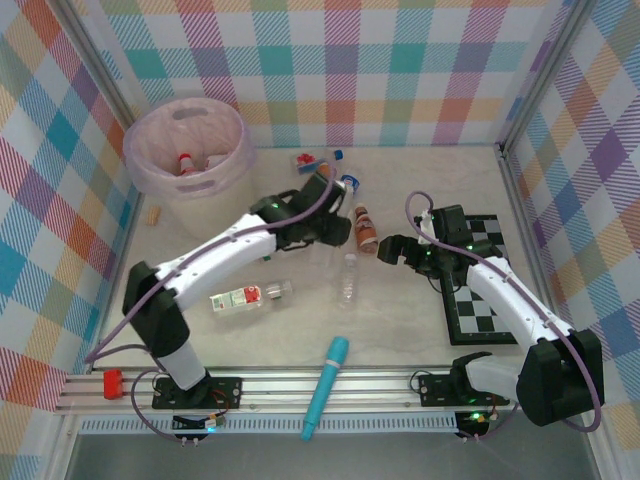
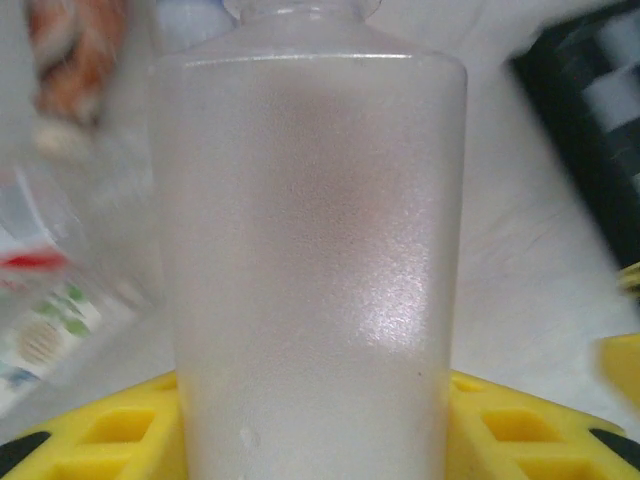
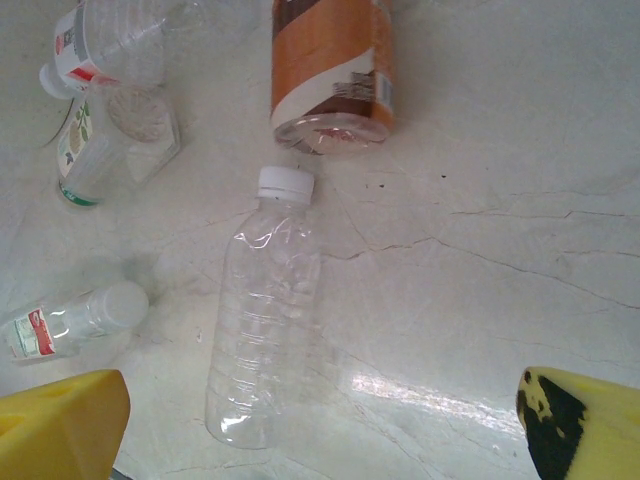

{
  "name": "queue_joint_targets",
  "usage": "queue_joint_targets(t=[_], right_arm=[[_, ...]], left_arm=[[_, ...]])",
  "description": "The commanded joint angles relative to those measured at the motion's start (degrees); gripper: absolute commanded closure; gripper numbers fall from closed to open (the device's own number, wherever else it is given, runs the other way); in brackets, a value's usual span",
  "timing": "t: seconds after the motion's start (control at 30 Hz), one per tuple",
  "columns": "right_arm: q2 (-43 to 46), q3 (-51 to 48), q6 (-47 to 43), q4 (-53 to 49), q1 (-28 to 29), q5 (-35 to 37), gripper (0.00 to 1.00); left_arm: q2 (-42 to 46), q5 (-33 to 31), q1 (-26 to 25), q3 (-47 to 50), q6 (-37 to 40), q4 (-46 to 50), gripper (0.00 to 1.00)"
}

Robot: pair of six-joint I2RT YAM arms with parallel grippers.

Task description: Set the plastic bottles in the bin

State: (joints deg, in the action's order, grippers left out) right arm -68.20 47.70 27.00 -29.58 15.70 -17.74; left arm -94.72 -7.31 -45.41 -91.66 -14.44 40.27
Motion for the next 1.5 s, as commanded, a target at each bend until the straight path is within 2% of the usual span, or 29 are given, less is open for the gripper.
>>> queue_joint_targets(t=[0.0, 0.17, 0.23, 0.37, 0.53, 0.67, 0.8, 1.0, 1.47], right_arm=[[0.09, -0.66, -0.29, 0.84, -0.32, -1.6, 0.01], [0.68, -1.37, 0.22, 1.34, -0.32, -2.03, 0.01], [0.84, -1.47, 0.24, 1.55, -0.32, -2.21, 0.01], [1.1, -1.31, 0.33, 1.38, -0.32, -2.72, 0.01], [2.33, -1.34, -0.09, 0.21, -0.32, -3.43, 0.01], [3.63, -1.18, -1.08, -1.48, -0.28, -3.41, 0.01], [4.48, -1.47, -1.68, -1.94, -0.32, -3.8, 0.01], [4.18, -1.01, -2.37, -2.52, -0.32, -4.47, 0.01], [4.44, -2.23, -3.02, -2.96, -0.32, -3.74, 0.01]], left_arm=[[6.69, -2.32, 4.54, -6.03, 5.81, 4.08, 0.57], [12.27, -4.17, 14.6, -10.26, 7.45, 0.66, 0.65], [14.2, -4.26, 19.61, -10.59, 6.53, -2.71, 0.66], [15.06, -8.91, 24.94, -12.75, 8.46, -6.8, 0.67], [10.72, -10.78, 32.15, -18.75, 8.68, -8.16, 0.67], [1.4, -9.33, 37.24, -29.43, 8.37, -2.8, 0.67], [-7.93, -5.45, 40.38, -40.1, 8.37, 4.99, 0.68], [-18.4, -0.62, 42.78, -49.8, 8.52, 12.62, 0.71], [-26.77, 7.5, 45.0, -50.11, 12.57, 23.24, 0.76]])
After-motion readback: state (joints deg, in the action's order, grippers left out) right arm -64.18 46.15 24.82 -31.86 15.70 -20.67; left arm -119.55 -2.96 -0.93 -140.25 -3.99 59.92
